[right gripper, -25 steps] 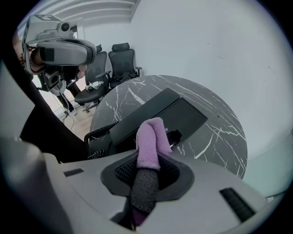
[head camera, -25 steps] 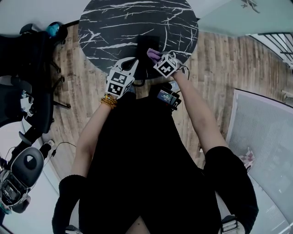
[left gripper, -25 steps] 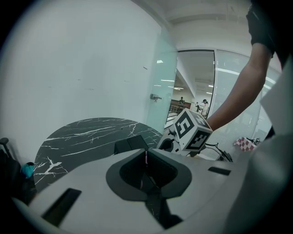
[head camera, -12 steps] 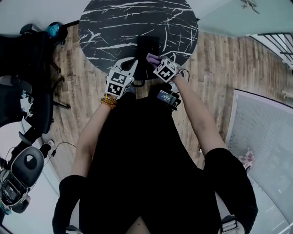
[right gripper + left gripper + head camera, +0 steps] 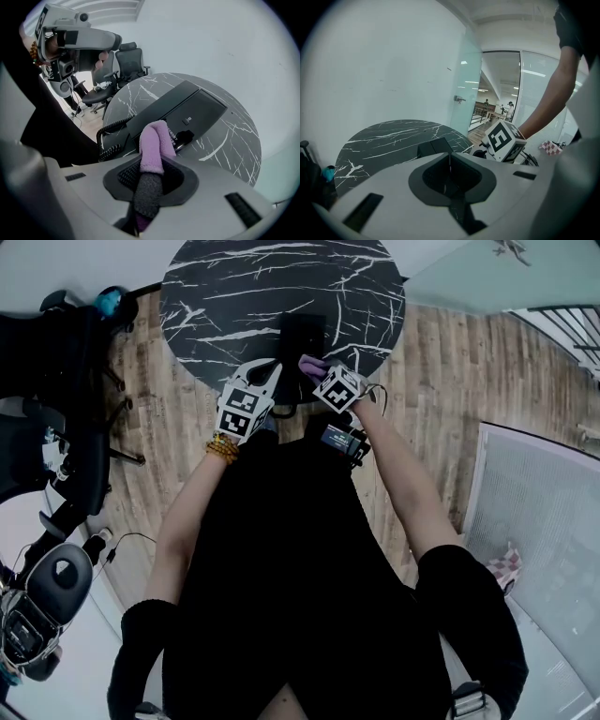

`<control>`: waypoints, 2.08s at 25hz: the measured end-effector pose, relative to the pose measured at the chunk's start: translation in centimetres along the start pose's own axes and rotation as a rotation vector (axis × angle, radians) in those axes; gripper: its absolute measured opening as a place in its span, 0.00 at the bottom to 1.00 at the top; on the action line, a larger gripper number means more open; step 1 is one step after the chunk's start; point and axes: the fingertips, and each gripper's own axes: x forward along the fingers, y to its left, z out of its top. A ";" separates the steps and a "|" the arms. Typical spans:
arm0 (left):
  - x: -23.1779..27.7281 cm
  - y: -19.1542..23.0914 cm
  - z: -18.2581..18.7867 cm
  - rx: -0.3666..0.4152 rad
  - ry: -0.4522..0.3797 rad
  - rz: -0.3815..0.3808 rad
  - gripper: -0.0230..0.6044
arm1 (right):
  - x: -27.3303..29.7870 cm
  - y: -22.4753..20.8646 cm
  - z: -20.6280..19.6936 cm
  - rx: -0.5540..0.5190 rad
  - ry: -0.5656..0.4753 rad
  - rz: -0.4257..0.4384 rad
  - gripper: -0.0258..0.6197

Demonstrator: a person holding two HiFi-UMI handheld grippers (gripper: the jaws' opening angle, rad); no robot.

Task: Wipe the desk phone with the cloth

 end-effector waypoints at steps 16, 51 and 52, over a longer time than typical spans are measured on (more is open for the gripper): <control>0.2 0.0 -0.4 -0.008 0.010 -0.008 0.07 | 0.5 1.4 -0.8 -0.081 0.029 0.035 0.16; -3.8 0.3 10.2 0.121 -0.274 0.160 0.07 | -19.5 -0.7 14.1 0.154 -0.814 -0.200 0.17; -4.3 -0.2 11.4 0.139 -0.303 0.159 0.07 | -20.8 -0.9 14.5 0.168 -0.852 -0.230 0.17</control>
